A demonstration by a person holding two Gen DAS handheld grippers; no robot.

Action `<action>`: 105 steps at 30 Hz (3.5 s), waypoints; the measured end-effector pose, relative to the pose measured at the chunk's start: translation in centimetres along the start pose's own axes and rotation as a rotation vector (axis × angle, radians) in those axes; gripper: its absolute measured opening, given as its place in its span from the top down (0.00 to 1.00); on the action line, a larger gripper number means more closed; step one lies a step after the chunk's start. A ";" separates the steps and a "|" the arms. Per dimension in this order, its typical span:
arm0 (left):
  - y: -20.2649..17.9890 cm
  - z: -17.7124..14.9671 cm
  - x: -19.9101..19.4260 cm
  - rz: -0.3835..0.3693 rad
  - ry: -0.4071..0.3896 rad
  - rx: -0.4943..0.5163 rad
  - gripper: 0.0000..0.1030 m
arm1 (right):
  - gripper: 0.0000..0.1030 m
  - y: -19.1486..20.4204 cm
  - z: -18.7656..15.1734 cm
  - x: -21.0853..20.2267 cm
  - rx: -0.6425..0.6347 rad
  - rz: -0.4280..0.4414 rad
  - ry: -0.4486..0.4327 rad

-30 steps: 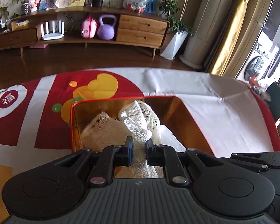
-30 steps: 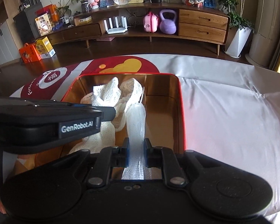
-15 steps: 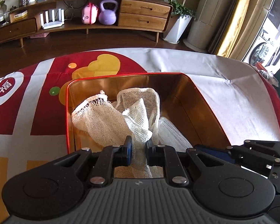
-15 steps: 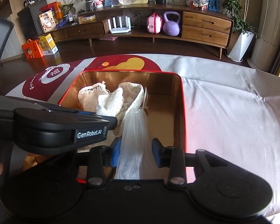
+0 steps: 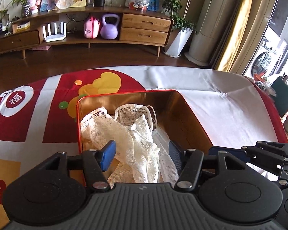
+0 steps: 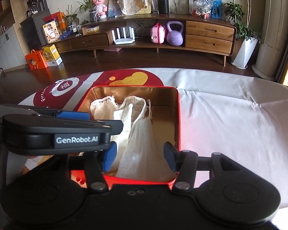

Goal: Organize soft objects
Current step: 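Open both grippers over the tin and lift away, then grasp the cotton swab pack with the left gripper while the right grasps the blue glove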

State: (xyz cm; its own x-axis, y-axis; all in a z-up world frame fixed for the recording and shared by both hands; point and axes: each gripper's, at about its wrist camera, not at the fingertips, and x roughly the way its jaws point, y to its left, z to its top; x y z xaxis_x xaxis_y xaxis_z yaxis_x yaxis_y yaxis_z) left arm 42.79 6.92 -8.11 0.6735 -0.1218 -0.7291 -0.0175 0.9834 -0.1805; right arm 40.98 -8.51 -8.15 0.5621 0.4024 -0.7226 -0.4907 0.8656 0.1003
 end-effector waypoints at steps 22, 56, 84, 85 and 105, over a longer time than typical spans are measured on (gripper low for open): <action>-2.4 -4.5 -13.7 0.020 -0.136 0.040 0.42 | 0.15 1.9 -4.1 -12.7 -0.029 0.029 -0.122; -5.4 -19.3 -24.3 -0.001 -0.192 0.077 0.17 | 0.00 1.8 -17.3 -22.0 0.083 0.057 -0.229; -5.5 -24.5 -15.6 0.068 -0.045 0.070 0.17 | 0.16 2.3 -17.9 -13.2 0.037 0.035 -0.044; -5.5 -24.5 -15.4 0.065 -0.041 0.068 0.17 | 0.17 2.3 -17.6 -12.7 0.038 0.033 -0.037; -5.0 -24.6 -12.3 0.030 -0.008 0.048 0.24 | 0.61 3.2 -16.0 -6.4 0.008 -0.034 0.052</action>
State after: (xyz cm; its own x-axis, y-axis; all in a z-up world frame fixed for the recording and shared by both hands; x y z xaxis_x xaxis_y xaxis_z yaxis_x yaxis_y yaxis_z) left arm 16.46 0.19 -14.47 0.6793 -0.0909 -0.7283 -0.0030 0.9920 -0.1266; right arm 25.14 -13.09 -14.14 0.5425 0.3568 -0.7605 -0.4665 0.8809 0.0805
